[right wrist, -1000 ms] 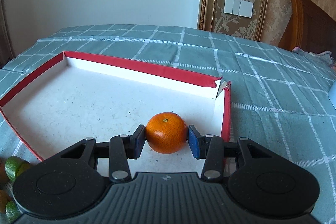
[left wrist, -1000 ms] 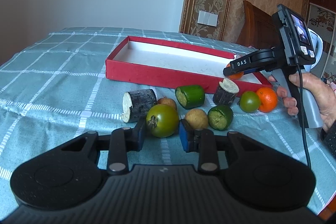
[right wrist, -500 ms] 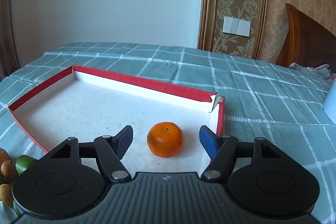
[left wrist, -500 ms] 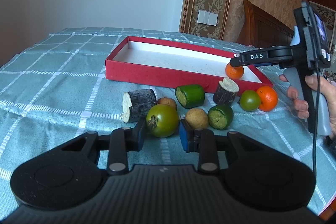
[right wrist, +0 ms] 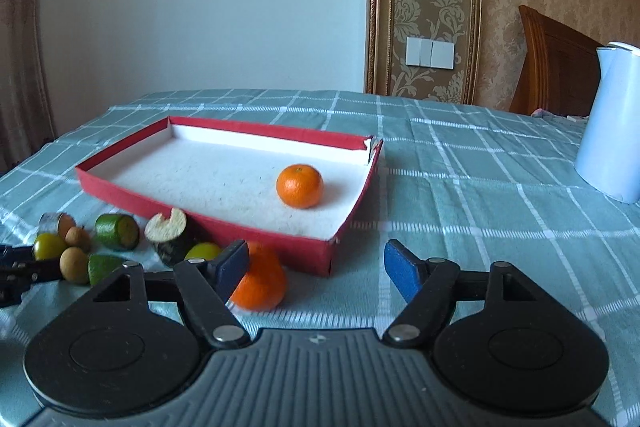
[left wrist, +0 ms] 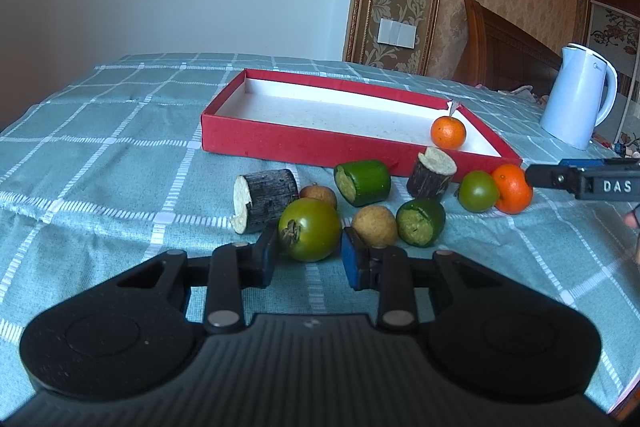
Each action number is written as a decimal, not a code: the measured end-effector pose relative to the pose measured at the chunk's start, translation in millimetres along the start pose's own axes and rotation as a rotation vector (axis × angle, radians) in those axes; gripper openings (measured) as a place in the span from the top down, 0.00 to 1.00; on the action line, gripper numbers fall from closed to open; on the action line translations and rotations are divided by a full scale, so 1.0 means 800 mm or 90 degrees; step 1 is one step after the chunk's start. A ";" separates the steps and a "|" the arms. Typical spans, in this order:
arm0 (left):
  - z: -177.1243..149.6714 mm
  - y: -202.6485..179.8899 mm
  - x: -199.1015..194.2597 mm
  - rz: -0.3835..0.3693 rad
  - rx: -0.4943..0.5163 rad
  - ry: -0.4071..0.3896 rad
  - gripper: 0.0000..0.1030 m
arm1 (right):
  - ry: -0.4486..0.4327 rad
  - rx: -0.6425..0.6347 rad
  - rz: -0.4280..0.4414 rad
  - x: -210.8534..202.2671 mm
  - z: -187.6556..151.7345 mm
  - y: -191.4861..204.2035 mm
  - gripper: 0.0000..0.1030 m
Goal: Organize fruits
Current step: 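Withdraw the right gripper from the tray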
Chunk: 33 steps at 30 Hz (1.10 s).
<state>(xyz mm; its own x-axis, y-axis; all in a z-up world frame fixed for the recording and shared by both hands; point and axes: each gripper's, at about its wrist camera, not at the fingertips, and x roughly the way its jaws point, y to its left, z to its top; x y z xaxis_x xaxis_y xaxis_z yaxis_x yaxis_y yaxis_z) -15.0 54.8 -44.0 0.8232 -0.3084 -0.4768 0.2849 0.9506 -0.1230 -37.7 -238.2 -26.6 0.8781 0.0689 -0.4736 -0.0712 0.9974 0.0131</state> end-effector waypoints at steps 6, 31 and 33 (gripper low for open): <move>0.000 -0.001 0.000 0.003 0.005 0.001 0.71 | 0.028 -0.026 0.048 -0.007 -0.016 0.011 0.27; -0.005 -0.003 -0.012 0.026 0.017 -0.013 0.71 | 0.095 0.012 0.010 0.045 -0.016 0.000 0.04; -0.004 -0.003 -0.014 0.023 0.014 -0.013 0.71 | 0.096 0.008 0.008 0.045 -0.016 0.000 0.04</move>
<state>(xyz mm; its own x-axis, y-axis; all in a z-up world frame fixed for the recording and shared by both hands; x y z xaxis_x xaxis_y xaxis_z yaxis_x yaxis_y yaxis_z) -26.0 56.3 -41.3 0.8427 -0.2753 -0.4627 0.2655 0.9601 -0.0877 -11.9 -235.9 -54.7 0.7960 0.0784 -0.6002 -0.0748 0.9967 0.0311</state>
